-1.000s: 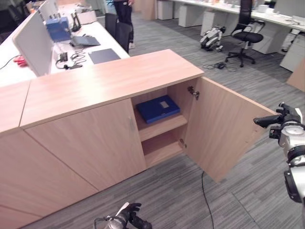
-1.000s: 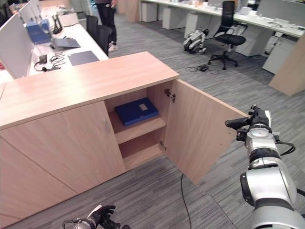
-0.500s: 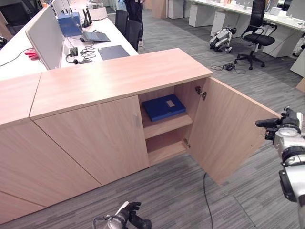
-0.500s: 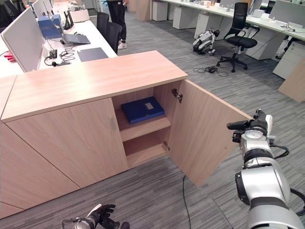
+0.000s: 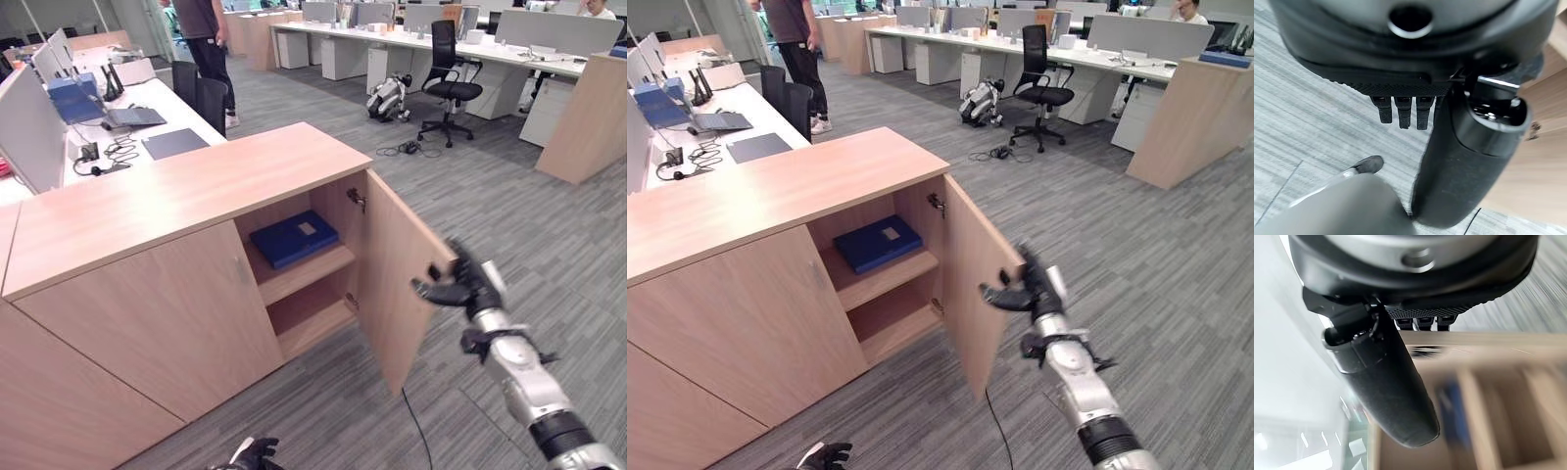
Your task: Put the empty folder in the office cabinet
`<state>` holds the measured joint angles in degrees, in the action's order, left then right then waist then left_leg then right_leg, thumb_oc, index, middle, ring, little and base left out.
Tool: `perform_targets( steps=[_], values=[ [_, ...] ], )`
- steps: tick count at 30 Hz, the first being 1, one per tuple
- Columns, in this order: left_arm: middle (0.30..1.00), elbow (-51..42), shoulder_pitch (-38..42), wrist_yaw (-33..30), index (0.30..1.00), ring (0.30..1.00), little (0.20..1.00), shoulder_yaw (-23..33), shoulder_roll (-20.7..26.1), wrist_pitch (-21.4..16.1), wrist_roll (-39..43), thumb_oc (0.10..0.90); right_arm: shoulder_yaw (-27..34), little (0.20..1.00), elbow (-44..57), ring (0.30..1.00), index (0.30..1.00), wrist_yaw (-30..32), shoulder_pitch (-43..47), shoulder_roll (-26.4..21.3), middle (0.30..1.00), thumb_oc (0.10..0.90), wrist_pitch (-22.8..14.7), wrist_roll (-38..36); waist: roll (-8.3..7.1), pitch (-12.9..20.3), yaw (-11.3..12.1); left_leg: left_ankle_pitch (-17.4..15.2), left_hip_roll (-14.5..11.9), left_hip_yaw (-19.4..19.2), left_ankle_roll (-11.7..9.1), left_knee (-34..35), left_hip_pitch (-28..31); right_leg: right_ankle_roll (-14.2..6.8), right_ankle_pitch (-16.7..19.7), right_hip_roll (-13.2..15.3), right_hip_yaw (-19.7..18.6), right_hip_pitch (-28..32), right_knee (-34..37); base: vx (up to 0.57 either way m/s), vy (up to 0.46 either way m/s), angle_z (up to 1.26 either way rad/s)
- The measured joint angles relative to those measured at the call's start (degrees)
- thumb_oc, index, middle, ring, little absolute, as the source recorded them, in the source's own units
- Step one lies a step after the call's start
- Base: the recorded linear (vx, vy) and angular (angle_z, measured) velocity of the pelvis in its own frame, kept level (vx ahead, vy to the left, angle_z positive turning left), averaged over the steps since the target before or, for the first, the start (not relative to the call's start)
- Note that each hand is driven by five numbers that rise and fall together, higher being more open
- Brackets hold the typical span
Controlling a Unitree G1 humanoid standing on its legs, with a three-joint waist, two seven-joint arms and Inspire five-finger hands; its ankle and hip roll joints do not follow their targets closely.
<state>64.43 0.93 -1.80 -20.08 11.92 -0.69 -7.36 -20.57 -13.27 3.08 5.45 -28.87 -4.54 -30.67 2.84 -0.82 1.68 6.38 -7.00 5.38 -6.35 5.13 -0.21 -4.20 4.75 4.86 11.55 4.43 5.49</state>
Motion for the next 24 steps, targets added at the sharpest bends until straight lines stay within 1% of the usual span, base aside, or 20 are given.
perform_targets(
  steps=[1,2,3,4,5,7,9,10,11,12,13,15,16,17,18,20,21,22,23,24],
  values=[
    [0.900,0.3,0.0,0.1,0.900,0.900,0.900,0.0,-0.1,0.1,0.1,0.800,-1.8,0.900,0.7,0.900,0.900,-1.8,0.6,0.0,0.900,0.800,0.2,-0.1,0.14,0.1,0.2,0.0,0.0,0.0,0.0,0.0,-0.1,0.0,0.0,0.0,0.0,0.0,0.0,-0.05,-0.056,0.21],
    [0.900,0.2,0.1,0.0,0.900,0.900,0.900,0.0,-0.2,0.0,-0.1,0.800,-4.7,0.900,2.9,0.900,0.900,-4.4,1.1,-0.8,0.900,0.800,1.9,-0.1,0.16,0.1,0.7,0.0,0.0,0.4,0.0,0.0,-0.5,0.0,0.0,0.0,0.3,0.1,0.0,-0.04,-0.041,0.19],
    [0.900,0.1,0.2,0.0,0.900,0.900,0.900,0.0,-0.2,-0.2,-0.4,0.800,-6.6,0.900,4.6,0.900,0.900,-5.7,1.1,-1.3,0.900,0.800,2.7,-0.1,0.07,0.1,1.5,0.0,0.0,0.5,0.0,0.0,-0.7,0.0,0.0,0.0,0.6,0.0,0.0,-0.05,-0.052,0.24],
    [0.900,-0.3,0.5,0.0,0.900,0.900,0.900,0.0,-0.1,-0.6,-0.7,0.800,-9.7,0.900,5.9,0.900,0.900,-9.3,1.3,-1.6,0.900,0.800,3.1,-1.1,-0.30,-0.1,2.3,0.1,0.0,0.7,0.0,0.0,-0.8,0.0,0.0,0.1,0.8,-0.1,0.0,-0.03,-0.040,0.18],
    [0.900,-0.6,0.5,0.0,0.900,0.900,0.900,-0.2,0.0,-0.7,-0.9,0.800,-11.4,0.900,6.3,0.900,0.900,-10.9,1.5,-0.4,0.900,0.800,3.2,-1.3,-0.37,-0.2,3.4,0.4,0.0,1.2,0.0,0.0,-1.0,-0.1,-0.1,0.0,1.4,0.2,0.0,-0.06,-0.058,0.26],
    [0.900,-1.4,0.7,0.0,0.900,0.900,0.900,-0.7,0.0,-0.8,-1.0,0.800,-16.0,0.900,6.2,0.900,0.900,-13.1,2.6,1.6,0.900,0.800,4.2,-2.2,-0.81,-0.3,4.8,0.9,0.1,1.7,0.0,0.0,-1.5,-0.3,-0.1,0.1,2.1,0.3,0.0,-0.06,-0.073,0.23],
    [0.900,-2.2,1.3,-0.1,0.900,0.900,0.900,-1.3,0.3,-1.0,-2.1,0.800,-20.6,0.900,6.2,0.900,0.900,-14.1,5.9,3.8,0.900,0.800,5.4,-3.3,-1.68,-1.2,6.8,1.2,0.3,3.0,-0.2,0.0,-2.1,-0.6,-0.2,0.0,3.3,0.5,0.0,-0.07,-0.099,0.30],
    [0.900,-2.2,2.2,0.0,0.900,0.900,0.900,-1.9,0.5,-1.0,-2.1,0.800,-22.4,0.900,6.2,0.900,0.900,-14.2,7.9,3.9,0.900,0.800,5.8,-3.3,-2.07,-1.6,6.8,1.3,0.3,3.6,-0.3,0.0,-2.2,-0.6,-0.4,0.1,4.0,0.8,0.0,-0.07,-0.111,0.42],
    [0.900,-2.3,2.6,0.0,0.900,0.900,0.900,-2.4,0.6,-1.0,-2.2,0.800,-23.0,0.900,6.3,0.900,0.900,-14.7,9.3,4.1,0.900,0.800,5.8,-3.4,-2.36,-1.9,7.2,1.5,0.4,4.3,-0.4,0.0,-2.4,-0.7,-0.6,0.0,4.8,1.2,0.0,-0.06,-0.124,0.49],
    [0.900,-2.2,3.4,0.0,0.900,0.900,0.900,-2.7,0.7,-1.0,-2.4,0.800,-23.7,0.900,6.2,0.900,0.900,-14.9,11.9,4.7,0.900,0.800,5.9,-3.7,-3.00,-2.4,8.0,1.7,0.4,5.5,-0.6,0.0,-2.5,-0.6,-0.9,-0.2,6.0,1.7,0.0,-0.06,-0.169,0.55],
    [0.900,-2.2,4.0,0.0,0.900,0.900,0.900,-2.8,0.8,-1.0,-2.4,0.800,-23.8,0.900,6.0,0.900,0.900,-14.4,14.8,6.6,0.900,0.800,6.0,-4.4,-3.39,-3.0,9.7,1.8,0.3,6.4,-0.8,0.0,-2.7,-0.5,-1.1,-0.4,6.9,2.1,-0.1,-0.04,-0.128,0.44],
    [0.900,-2.0,5.0,-0.1,0.900,0.900,0.900,-2.7,0.6,-0.9,-2.3,0.800,-24.9,0.900,5.7,0.900,0.900,-12.5,20.7,8.5,0.900,0.800,6.0,-5.0,-3.69,-3.3,11.5,1.9,0.2,7.3,-1.2,0.0,-3.0,-0.3,-1.4,-1.2,7.6,2.2,0.0,-0.03,-0.106,0.26],
    [0.900,-2.1,5.2,-0.2,0.900,0.900,0.900,-2.7,0.7,-0.9,-2.3,0.800,-24.7,0.900,5.7,0.900,0.900,-12.5,22.4,9.3,0.900,0.800,5.6,-5.6,-3.75,-3.6,11.6,1.9,0.2,7.7,-1.3,0.0,-3.1,-0.2,-1.6,-1.1,8.1,2.4,0.0,-0.05,-0.097,0.35],
    [0.900,-2.0,5.6,-0.4,0.900,0.900,0.900,-2.7,0.6,-1.0,-1.9,0.800,-24.5,0.900,6.0,0.900,0.900,-11.9,25.0,11.4,0.900,0.800,4.8,-6.2,-3.51,-4.6,12.4,2.0,0.0,8.0,-1.4,0.0,-2.8,-0.1,-2.0,-1.3,8.8,3.3,-0.1,-0.09,-0.051,0.38],
    [0.900,-1.9,5.8,-0.7,0.900,0.900,0.900,-2.5,0.5,-1.0,-1.8,0.800,-24.5,0.900,6.0,0.900,0.900,-11.5,27.3,13.8,0.900,0.800,4.1,-6.8,-3.62,-4.8,13.4,2.1,0.0,8.8,-1.7,0.0,-2.9,0.0,-2.1,-1.6,9.6,3.6,-0.1,-0.15,-0.073,0.38],
    [0.900,-1.5,6.4,-1.8,0.900,0.900,0.900,-2.6,0.2,-1.0,-1.8,0.800,-24.4,0.900,5.9,0.900,0.900,-10.5,29.3,15.5,0.900,0.800,2.6,-7.9,-3.27,-5.8,15.4,2.6,-0.1,9.4,-2.5,0.0,-3.3,-0.1,-2.6,-1.9,10.6,4.0,-0.2,-0.10,-0.019,0.33],
    [0.900,-1.6,7.1,-2.1,0.900,0.900,0.900,-2.7,0.0,-1.0,-1.8,0.800,-24.2,0.900,6.0,0.900,0.900,-10.1,29.3,15.9,0.900,0.800,1.7,-7.9,-3.32,-6.1,15.5,2.6,-0.1,9.7,-2.6,0.0,-3.7,0.1,-2.7,-1.8,11.6,4.1,-0.4,-0.02,0.033,0.55],
    [0.900,-1.6,7.2,-2.5,0.900,0.900,0.900,-2.2,0.0,-1.1,-1.8,0.800,-24.2,0.900,6.2,0.900,0.900,-10.0,28.8,16.2,0.900,0.800,0.9,-7.9,-3.22,-6.6,15.6,2.4,-0.5,8.6,-2.2,0.0,-4.8,0.4,-2.9,-1.7,13.3,4.3,-0.4,-0.07,0.103,0.74],
    [0.900,-1.6,6.9,-2.5,0.900,0.900,0.900,-1.2,-0.1,-1.2,-1.3,0.800,-24.3,0.900,6.1,0.900,0.900,-10.1,27.7,15.9,0.900,0.800,0.9,-7.9,-2.99,-7.1,15.8,2.4,-1.0,5.6,-2.2,0.0,-5.7,0.4,-3.0,-1.6,14.6,4.5,-0.5,-0.12,0.145,0.81],
    [0.900,-1.7,7.1,-2.6,0.900,0.900,0.900,-0.1,-0.3,-1.6,-0.8,0.800,-24.4,0.900,6.3,0.900,0.900,-10.1,26.4,15.3,0.900,0.800,0.9,-7.9,-3.14,-7.6,15.7,2.2,-2.1,1.7,-1.9,0.0,-6.1,0.4,-3.1,-1.1,15.8,5.0,-0.5,-0.27,0.231,0.72]
  ],
)
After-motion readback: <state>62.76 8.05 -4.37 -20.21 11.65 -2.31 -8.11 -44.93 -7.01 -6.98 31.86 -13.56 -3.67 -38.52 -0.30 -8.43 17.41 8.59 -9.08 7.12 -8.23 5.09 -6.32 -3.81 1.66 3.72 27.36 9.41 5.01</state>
